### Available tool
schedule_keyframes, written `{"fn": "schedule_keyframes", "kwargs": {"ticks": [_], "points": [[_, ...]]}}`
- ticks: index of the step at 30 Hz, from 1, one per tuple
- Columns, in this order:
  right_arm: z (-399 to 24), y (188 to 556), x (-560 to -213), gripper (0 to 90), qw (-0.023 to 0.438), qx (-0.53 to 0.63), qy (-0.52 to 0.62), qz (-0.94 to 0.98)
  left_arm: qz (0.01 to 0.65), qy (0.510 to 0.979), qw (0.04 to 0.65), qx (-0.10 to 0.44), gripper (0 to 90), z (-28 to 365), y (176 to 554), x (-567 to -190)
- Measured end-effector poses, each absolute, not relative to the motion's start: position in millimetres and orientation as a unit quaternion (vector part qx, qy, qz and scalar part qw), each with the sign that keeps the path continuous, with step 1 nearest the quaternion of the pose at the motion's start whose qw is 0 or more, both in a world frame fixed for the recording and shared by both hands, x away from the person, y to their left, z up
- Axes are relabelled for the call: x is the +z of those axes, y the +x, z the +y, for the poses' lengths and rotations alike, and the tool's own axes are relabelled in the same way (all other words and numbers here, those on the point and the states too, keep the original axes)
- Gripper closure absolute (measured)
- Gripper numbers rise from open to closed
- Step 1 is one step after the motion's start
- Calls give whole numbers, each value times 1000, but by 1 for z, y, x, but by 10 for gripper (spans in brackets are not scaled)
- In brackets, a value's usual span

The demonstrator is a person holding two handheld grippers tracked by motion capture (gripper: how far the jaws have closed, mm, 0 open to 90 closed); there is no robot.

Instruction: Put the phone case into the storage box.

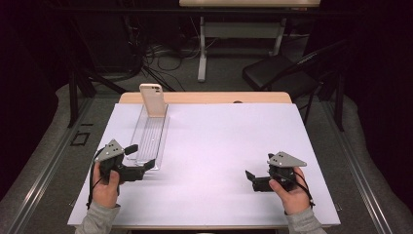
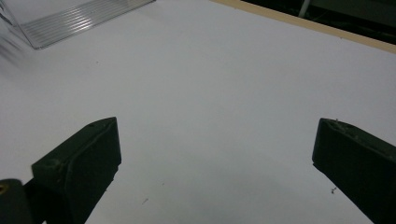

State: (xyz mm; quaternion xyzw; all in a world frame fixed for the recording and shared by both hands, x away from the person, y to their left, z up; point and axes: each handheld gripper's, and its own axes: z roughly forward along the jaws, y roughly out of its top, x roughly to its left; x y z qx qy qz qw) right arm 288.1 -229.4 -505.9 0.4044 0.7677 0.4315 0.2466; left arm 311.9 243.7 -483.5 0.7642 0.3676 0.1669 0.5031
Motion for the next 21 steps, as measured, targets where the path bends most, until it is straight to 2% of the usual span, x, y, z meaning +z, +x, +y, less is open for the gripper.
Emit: {"fn": "schedule_keyframes", "kwargs": {"ticks": [21], "points": [[-221,288,-518,17,239,427,394,778,371,762,502,170,115,246,314,-488]]}}
